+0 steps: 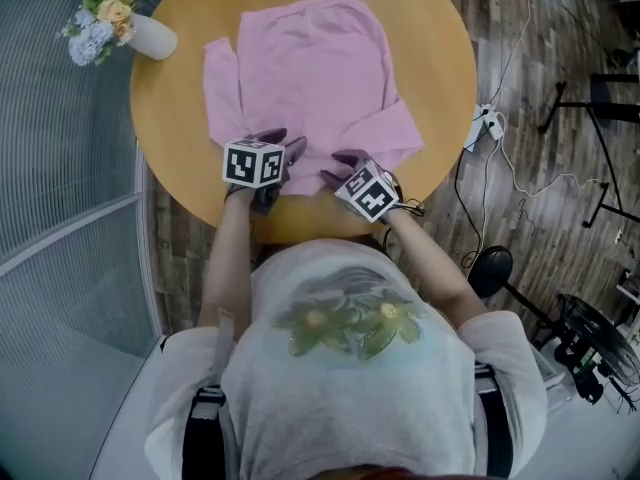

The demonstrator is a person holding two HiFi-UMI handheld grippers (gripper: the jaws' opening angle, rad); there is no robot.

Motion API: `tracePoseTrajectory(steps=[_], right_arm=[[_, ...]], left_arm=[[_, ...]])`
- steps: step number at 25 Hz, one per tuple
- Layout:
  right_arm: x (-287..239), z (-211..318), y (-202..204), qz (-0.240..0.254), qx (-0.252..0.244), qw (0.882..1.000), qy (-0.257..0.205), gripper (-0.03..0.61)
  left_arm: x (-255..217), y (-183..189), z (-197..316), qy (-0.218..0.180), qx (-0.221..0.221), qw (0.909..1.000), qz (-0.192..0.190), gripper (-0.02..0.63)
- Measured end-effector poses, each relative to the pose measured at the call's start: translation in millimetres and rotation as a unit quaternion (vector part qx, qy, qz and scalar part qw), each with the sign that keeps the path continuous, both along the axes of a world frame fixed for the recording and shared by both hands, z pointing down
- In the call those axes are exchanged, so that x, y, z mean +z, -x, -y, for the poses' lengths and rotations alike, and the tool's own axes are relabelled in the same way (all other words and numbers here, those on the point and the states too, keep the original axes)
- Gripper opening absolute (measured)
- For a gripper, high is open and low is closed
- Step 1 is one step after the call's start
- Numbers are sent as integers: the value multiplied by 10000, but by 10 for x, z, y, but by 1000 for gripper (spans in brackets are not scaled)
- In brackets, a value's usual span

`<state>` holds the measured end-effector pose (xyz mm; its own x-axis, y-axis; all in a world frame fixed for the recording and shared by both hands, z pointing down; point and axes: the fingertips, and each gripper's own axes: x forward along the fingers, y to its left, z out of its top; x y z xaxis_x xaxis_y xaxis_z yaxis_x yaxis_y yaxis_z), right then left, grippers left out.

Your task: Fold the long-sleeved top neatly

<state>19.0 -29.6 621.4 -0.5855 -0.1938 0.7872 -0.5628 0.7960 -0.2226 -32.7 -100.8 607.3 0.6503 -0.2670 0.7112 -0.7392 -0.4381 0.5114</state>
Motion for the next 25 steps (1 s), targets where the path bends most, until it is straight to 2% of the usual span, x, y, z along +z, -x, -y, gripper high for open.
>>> tracePoseTrajectory(steps=[2, 5, 7, 10, 12, 13, 14, 16, 19, 22, 25], right_arm=[[-32, 23, -146, 67, 400, 9992, 66, 166], [-64, 159, -494, 102, 1243, 9922, 72, 166], [-35, 287, -844, -56, 1948, 9808, 61, 165], [77, 392, -1383, -433, 2880, 9564, 238, 166], [160, 379, -1650, -671, 3311, 9400, 480, 165], [193, 362, -1749, -766, 3461, 9332, 585, 166], [216, 348, -1824, -822, 3576, 9279, 657, 166], [230, 336, -1920, -834, 3754, 9204, 711, 166], [205, 332, -1990, -803, 3900, 9147, 686, 166], [168, 318, -2009, -784, 3923, 9145, 598, 166], [180, 304, -1954, -800, 3812, 9191, 587, 166]], left_arm=[[96, 30, 83, 155, -297, 9993, 186, 226], [241, 204, 175, 190, -694, 9949, 712, 235], [301, 224, 174, 303, -685, 9948, 689, 235], [432, 134, 140, 725, -591, 9949, 379, 227], [516, 90, 105, 1131, -728, 9906, 270, 170], [532, 96, 96, 1239, -836, 9883, 292, 28], [510, 107, 98, 1252, -933, 9872, 308, 9], [311, 107, 138, 1049, -1026, 9890, 201, 9], [-364, 109, 254, 337, -1066, 9934, -251, 9], [-1126, 196, 300, -330, -1167, 9899, -729, 9], [-1633, 330, 275, -696, -1309, 9840, -992, 9]])
